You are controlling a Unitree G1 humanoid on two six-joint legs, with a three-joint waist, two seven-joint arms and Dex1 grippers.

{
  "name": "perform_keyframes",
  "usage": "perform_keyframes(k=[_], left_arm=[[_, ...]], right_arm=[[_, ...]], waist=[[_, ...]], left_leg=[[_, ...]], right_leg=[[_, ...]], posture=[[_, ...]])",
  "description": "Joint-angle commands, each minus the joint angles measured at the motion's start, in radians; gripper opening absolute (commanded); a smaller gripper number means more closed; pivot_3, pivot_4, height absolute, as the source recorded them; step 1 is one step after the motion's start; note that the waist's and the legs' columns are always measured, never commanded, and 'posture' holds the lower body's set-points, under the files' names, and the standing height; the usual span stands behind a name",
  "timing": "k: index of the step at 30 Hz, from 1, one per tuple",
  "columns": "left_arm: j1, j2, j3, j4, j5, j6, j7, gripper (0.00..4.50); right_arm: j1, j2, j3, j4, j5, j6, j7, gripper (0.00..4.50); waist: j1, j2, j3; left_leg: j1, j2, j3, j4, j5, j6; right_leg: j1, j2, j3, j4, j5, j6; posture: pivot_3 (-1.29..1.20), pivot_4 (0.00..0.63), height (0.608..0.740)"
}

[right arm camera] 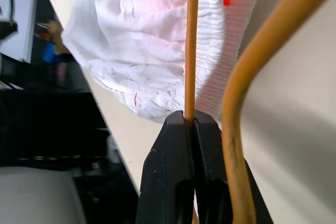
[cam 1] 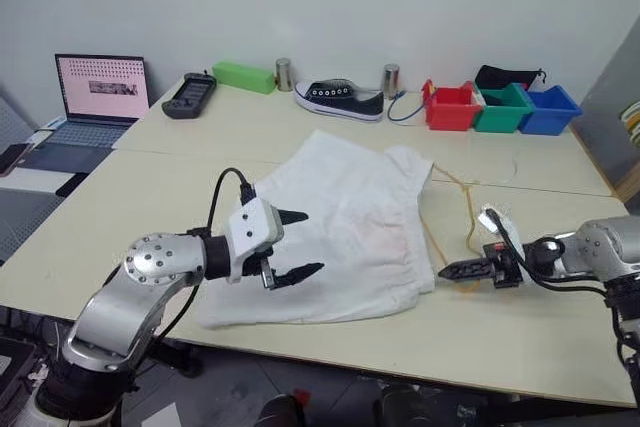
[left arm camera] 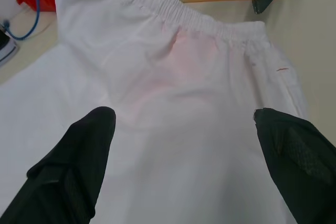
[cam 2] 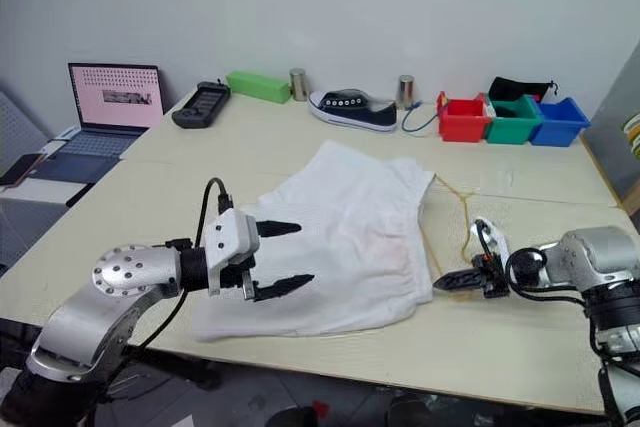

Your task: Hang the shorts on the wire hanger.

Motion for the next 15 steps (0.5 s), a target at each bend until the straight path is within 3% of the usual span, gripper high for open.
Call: perform_keyframes(k=[1, 8, 15], left_arm=[[-0.203, 0.030, 0.056, 0.148, 0.030, -0.072, -0.014, 4.46], [-0.529, 0.099, -0.047, 0.464, 0.111, -0.211, -0.250, 4.46], [-0.638, 0.062, -0.167, 0.640, 0.167, -0.313, -0.466, 4.46]], right_arm=[[-0.067, -0.002, 0.057, -0.119, -0.169, -0.242, -0.037, 0.00], [-0.109, 0.096, 0.253, -0.158, -0.544, -0.551, -0.215, 0.00], [-0.182, 0.179, 0.275, -0.223, -0.660, -0.514, -0.229, 0.00]], waist=[[-0.002, 0.000, 0.000], [-0.040, 0.000, -0.003], [-0.065, 0.002, -0.005]], left_leg=[[0.000, 0.000, 0.000, 0.000, 0.000, 0.000], [-0.001, -0.001, -0.001, -0.001, 0.001, -0.002], [-0.001, -0.002, -0.002, -0.002, 0.002, -0.004]], right_leg=[[0.000, 0.000, 0.000, 0.000, 0.000, 0.000], [0.000, 0.000, 0.000, 0.001, 0.002, 0.000], [0.001, -0.002, 0.000, 0.006, 0.003, -0.001]], posture=[[-0.23, 0.027, 0.740], [-0.23, 0.013, 0.740], [-0.26, 0.008, 0.740]])
